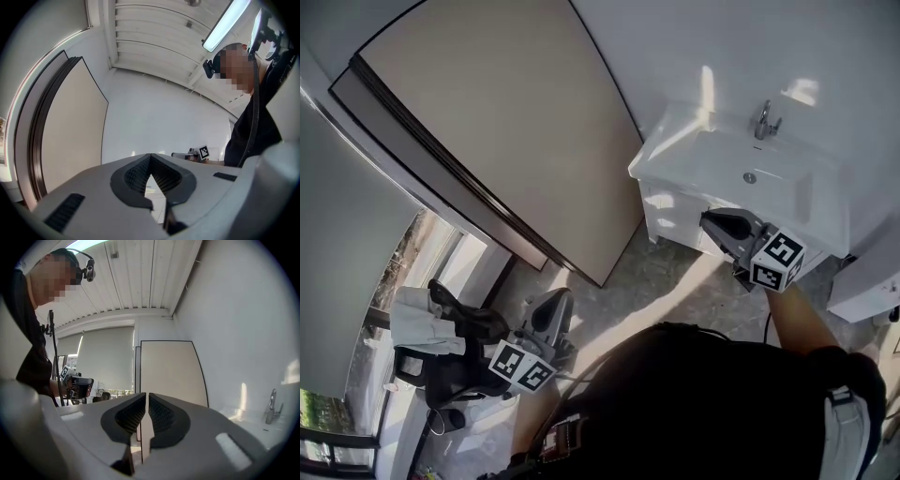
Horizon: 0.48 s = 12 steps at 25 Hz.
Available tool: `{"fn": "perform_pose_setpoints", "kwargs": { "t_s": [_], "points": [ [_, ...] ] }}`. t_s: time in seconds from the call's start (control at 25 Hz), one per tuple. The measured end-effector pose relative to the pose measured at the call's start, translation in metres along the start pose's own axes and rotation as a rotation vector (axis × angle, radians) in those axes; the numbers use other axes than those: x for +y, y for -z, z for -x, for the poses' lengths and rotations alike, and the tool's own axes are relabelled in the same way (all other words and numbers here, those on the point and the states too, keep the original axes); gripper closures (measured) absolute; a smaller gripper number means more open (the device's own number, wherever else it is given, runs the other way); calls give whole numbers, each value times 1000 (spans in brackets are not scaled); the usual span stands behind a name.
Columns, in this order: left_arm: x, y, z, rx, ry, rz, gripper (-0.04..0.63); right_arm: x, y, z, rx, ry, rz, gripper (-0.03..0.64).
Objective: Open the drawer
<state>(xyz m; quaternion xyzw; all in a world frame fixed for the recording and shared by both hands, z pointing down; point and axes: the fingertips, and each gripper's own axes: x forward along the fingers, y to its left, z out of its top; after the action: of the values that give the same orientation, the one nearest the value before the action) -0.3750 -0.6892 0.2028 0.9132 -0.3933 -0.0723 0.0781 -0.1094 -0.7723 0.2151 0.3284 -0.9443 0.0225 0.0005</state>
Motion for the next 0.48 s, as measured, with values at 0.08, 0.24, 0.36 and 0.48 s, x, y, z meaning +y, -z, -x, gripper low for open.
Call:
{"fn": "perform_pose_setpoints", "kwargs": {
  "t_s": [0.08, 0.24, 0.36, 0.48],
  "points": [
    [-1, 3, -26, 4, 1, 0, 595, -26, 1, 4, -4, 4, -2, 609],
    [0, 10, -70, 28, 31, -4, 595, -66, 9, 13, -6, 32, -25, 609],
    [6, 10, -100, 36, 67, -5, 595, -87, 18, 24, 4, 74, -26, 609],
    [12, 13, -131, 46, 124, 1, 595, -114, 20, 33, 2, 140, -50, 609]
  ]
}}
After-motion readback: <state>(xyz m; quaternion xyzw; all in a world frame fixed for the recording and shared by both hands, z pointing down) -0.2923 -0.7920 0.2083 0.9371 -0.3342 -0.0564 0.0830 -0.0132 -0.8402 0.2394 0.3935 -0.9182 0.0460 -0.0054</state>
